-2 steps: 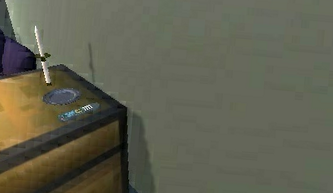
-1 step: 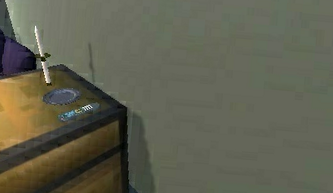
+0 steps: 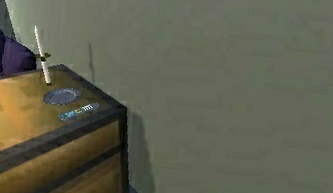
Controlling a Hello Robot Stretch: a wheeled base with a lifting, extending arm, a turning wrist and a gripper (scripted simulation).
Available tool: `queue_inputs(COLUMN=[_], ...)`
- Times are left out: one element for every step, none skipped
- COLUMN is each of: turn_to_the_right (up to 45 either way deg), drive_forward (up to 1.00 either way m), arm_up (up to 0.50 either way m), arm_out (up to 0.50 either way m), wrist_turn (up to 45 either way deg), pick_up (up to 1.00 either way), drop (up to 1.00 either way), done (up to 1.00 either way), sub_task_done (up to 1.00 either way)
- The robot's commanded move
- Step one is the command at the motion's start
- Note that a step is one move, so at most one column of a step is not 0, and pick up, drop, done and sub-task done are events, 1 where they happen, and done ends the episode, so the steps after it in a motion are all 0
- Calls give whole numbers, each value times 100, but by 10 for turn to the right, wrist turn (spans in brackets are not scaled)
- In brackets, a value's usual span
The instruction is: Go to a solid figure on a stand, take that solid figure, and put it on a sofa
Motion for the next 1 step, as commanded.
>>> queue_inputs(turn_to_the_right=[0], drive_forward=[0], arm_up=[-22], arm_out=[0], wrist_turn=[0], pick_up=[0], drop=[0], done=[0], sub_task_done=[0])
